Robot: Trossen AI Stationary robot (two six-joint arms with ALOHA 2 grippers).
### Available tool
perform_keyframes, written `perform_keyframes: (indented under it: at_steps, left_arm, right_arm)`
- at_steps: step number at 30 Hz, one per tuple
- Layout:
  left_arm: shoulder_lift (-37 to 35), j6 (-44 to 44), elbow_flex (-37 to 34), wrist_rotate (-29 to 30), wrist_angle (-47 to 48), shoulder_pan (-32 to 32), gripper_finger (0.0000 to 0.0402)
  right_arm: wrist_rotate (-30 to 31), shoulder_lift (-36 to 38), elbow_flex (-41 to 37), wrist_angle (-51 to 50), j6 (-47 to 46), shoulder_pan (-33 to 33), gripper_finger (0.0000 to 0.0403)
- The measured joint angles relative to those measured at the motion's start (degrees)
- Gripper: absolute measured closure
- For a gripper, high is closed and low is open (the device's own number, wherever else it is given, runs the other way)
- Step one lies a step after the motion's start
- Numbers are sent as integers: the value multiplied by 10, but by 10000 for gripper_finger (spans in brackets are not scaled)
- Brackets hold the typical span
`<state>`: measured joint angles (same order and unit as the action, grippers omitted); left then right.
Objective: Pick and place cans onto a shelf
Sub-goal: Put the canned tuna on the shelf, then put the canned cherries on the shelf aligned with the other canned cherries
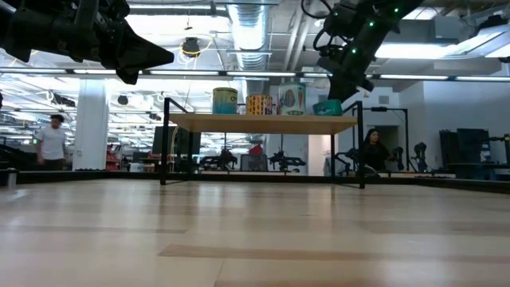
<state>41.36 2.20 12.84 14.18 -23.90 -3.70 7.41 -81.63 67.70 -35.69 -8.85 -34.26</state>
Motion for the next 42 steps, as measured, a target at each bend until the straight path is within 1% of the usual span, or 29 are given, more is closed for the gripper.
perform_keyframes:
  at_steps: [5,14,17,19,26,29,36,38,42]
  left_arm:
    - [0,0,0,0,0,0,400]
    - [0,0,0,0,0,0,400]
    - [0,0,0,0,0,0,400]
    - [0,0,0,0,0,0,400]
    - [0,0,0,-1,0,0,400]
    - [0,0,0,-1,0,0,400]
    - [0,0,0,-1,0,0,400]
    - [0,0,0,-1,0,0,400]
    - [0,0,0,-1,0,0,400]
  right_arm:
    - [1,-10,1,4,-3,1,367]
    - [7,-8,1,-4,-2,1,318]
    - [23,-6,1,-3,-1,1,304]
    - [33,-1,0,-4,-1,1,296]
    - [33,31,0,5,4,1,273]
    - [32,49,0,8,27,1,265]
    - [32,104,0,9,50,1,259]
    - [32,126,0,8,53,1,263]
    - [36,175,0,6,88,11,281]
